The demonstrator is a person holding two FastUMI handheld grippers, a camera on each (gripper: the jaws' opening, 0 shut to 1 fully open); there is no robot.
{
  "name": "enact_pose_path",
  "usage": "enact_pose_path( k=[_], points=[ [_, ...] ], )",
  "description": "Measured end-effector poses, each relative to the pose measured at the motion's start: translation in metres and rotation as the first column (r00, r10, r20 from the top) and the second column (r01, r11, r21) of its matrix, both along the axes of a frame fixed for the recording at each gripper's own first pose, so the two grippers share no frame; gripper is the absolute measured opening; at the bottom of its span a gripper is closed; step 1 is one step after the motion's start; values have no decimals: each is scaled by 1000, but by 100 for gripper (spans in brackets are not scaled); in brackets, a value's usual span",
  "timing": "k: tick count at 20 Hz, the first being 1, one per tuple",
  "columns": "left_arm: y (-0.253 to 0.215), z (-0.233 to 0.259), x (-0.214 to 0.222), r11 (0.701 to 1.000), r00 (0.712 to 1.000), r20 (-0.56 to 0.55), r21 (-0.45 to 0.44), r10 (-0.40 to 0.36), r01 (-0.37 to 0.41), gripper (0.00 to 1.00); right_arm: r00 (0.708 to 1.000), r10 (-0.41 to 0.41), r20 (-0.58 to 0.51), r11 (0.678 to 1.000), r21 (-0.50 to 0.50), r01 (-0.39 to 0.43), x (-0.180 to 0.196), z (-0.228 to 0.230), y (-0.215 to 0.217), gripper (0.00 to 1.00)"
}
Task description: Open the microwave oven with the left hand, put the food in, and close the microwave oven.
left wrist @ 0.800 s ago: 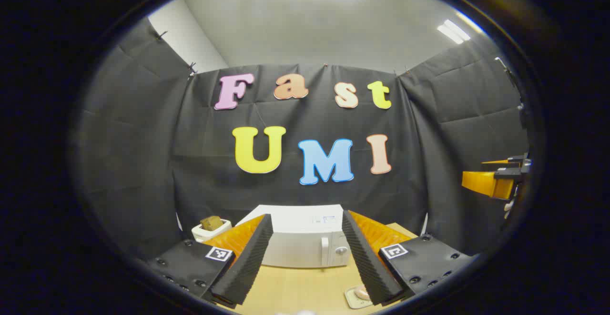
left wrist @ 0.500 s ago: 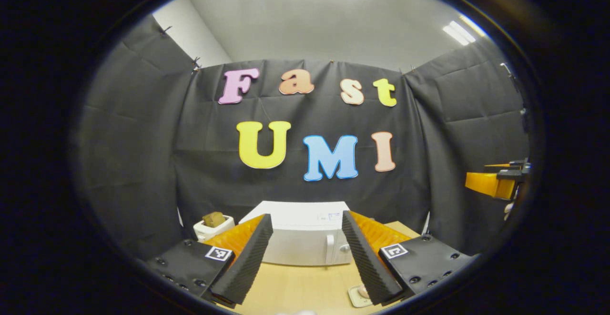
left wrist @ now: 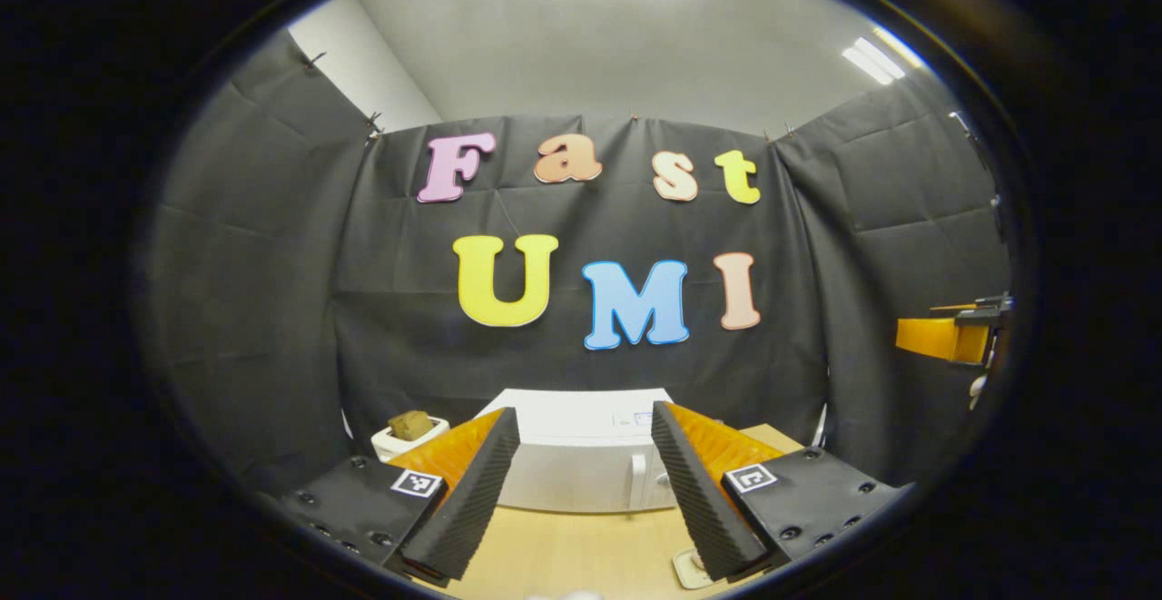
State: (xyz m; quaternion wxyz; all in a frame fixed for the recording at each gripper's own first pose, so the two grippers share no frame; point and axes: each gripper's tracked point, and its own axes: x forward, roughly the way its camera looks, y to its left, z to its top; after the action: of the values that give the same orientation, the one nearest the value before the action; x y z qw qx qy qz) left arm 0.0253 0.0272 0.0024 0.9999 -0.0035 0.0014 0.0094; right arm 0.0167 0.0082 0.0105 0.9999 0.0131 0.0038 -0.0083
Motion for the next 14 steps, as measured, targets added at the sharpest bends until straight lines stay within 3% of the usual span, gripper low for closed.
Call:
enact_pose_path(
  k=[7, 11, 14],
  points=[
    [5, -12, 14, 999, 1000, -14, 36, 10, -10, 99, 1000, 19, -12, 1000, 9, -19, 7, -5, 7, 96],
    [-14, -78, 36, 995, 998, -61, 100, -7, 13, 98, 998, 37, -43, 999, 21, -36, 4, -1, 12, 96],
    [-34, -148, 66, 995, 992, -122, 99, -15, 27, 96, 998, 29, -47, 999, -25, -30, 3, 9, 3, 96]
  ],
)
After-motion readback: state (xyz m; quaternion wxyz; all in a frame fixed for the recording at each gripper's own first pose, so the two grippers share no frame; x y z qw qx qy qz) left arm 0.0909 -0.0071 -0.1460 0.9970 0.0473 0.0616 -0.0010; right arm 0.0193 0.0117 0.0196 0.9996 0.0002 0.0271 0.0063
